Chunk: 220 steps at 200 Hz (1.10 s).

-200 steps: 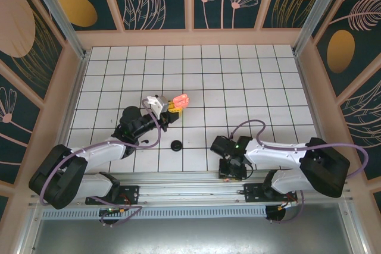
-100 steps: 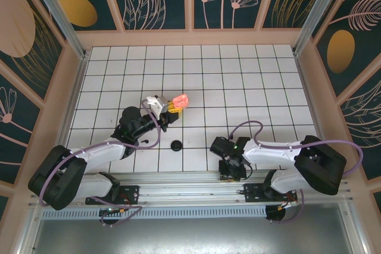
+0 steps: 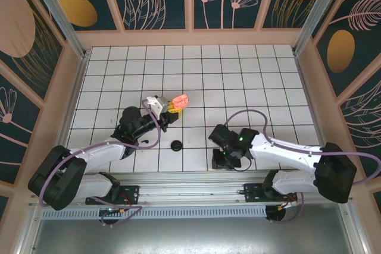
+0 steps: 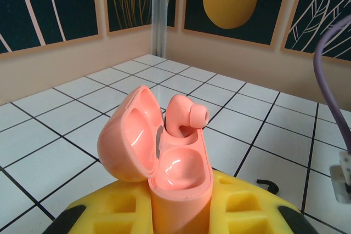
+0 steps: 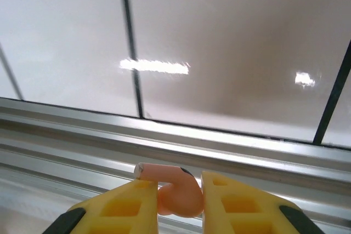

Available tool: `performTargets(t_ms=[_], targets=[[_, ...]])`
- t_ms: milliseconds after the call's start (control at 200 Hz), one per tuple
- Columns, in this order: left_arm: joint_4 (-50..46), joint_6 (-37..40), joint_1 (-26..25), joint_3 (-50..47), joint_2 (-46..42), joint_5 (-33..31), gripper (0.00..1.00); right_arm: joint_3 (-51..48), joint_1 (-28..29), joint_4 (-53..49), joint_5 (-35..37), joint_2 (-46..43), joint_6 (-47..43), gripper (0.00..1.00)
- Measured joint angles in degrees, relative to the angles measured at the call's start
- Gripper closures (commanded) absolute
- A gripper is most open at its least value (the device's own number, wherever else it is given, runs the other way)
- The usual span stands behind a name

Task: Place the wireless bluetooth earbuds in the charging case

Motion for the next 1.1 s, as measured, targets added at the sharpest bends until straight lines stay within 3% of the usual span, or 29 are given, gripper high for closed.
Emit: performTargets(t_ms=[215, 495, 706, 876, 1101], targets=[[-0.1, -0.3, 0.0, 0.0, -0.2, -0.9, 0.91, 10.8, -8.1, -5.1, 2.7, 8.2, -16.6, 0.79], [-1.6, -5.0, 1.4, -0.4, -4.3, -6.3, 0.92, 22.0, -12.5, -6.8, 4.5, 20.3, -37.0, 0.79], [-2.1, -10.4, 8.4, -4.2, -7.8, -7.1, 0.92, 27.8, -12.6, -8.9, 7.4, 28.0, -50.9, 0.79], [-3.8, -11.2, 9.5, -4.9, -11.6, -7.8, 0.92, 28.3, -12.6, -10.8, 9.1, 31.5, -59.4, 0.78], [-5.1, -11.1, 9.7, -5.2, -13.5, -8.4, 0.91, 28.4, -10.8, -11.1, 11.0, 34.8, -63.9, 0.77]])
